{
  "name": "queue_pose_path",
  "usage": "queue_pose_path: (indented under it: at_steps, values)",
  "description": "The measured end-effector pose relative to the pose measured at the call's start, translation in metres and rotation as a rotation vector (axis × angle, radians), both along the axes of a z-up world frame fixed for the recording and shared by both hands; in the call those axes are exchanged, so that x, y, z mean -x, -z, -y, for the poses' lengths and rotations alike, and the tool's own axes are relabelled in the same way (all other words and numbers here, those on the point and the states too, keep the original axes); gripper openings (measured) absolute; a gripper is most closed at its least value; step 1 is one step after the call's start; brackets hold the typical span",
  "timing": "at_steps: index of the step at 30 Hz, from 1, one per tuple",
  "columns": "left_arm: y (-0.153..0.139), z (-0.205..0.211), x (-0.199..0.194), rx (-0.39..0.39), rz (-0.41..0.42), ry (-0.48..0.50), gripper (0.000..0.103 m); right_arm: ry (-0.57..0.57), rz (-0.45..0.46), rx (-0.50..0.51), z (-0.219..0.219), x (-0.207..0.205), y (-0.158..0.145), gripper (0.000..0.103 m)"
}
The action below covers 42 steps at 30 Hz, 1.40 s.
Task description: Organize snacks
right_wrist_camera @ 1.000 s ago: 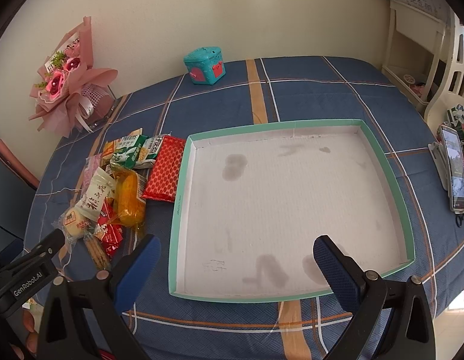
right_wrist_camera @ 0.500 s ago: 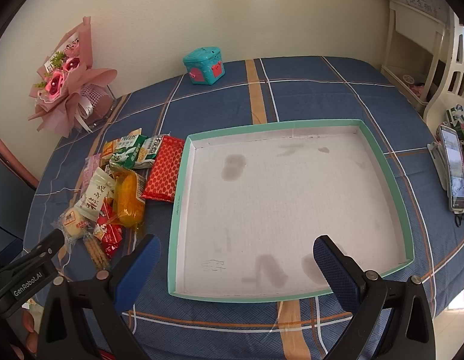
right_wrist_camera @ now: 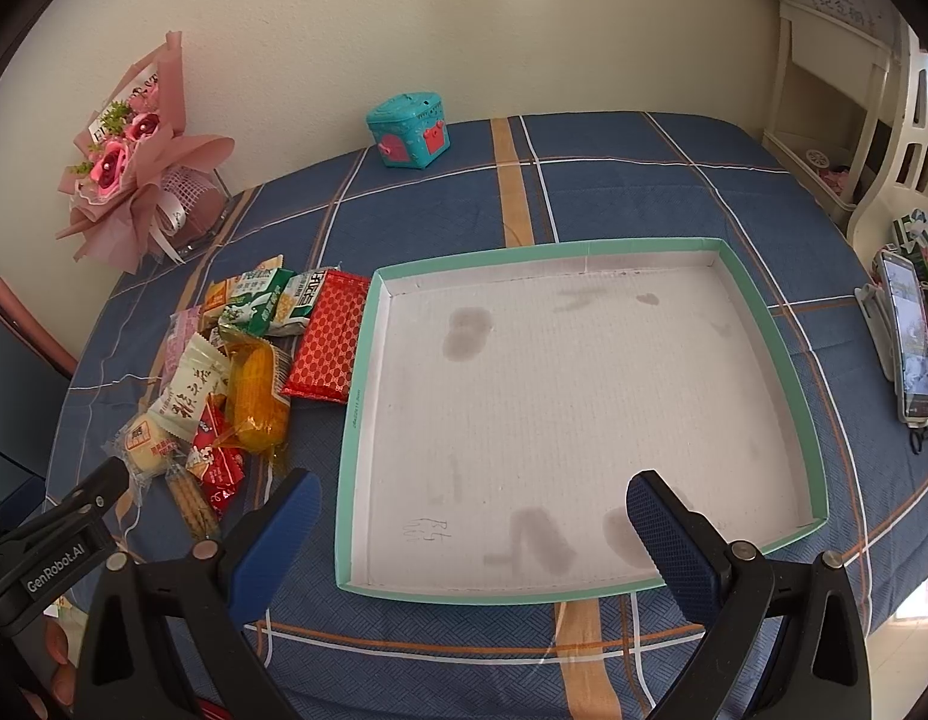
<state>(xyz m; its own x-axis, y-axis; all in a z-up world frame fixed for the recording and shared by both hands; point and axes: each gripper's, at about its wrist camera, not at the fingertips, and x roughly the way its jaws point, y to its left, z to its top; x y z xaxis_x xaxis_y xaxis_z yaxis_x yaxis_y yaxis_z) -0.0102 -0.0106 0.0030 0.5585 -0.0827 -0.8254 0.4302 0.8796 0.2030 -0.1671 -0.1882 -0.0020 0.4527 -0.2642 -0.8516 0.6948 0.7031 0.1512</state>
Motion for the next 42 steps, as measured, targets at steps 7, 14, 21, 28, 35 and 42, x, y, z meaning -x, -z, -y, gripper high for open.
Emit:
queue_pose_path:
  at_steps: [7, 14, 21, 28, 35, 42]
  values:
    - [0.0, 0.0, 0.0, 0.0, 0.0, 0.0, 0.103, -0.001, -0.001, 0.0, 0.0, 0.0, 0.0, 0.103]
    - [0.0, 0.0, 0.0, -0.001, 0.0, -0.001, 0.103, 0.0, -0.001, 0.001, 0.0, 0.0, 0.0, 0.103]
    - [0.0, 0.001, 0.0, -0.002, 0.0, -0.001, 0.103, 0.0, -0.003, 0.001, 0.0, 0.0, 0.0, 0.103]
    - [0.0, 0.0, 0.0, 0.002, -0.004, -0.002, 0.103, -0.004, 0.001, 0.002, 0.0, -0.001, -0.001, 0.103]
    - [0.003, -0.02, -0.019, 0.048, -0.049, -0.086, 0.103, -0.08, 0.043, 0.002, -0.016, -0.018, -0.003, 0.103]
    - [0.006, -0.046, -0.047, 0.095, -0.098, -0.148, 0.103, -0.199, 0.083, -0.052, -0.045, -0.062, -0.001, 0.103]
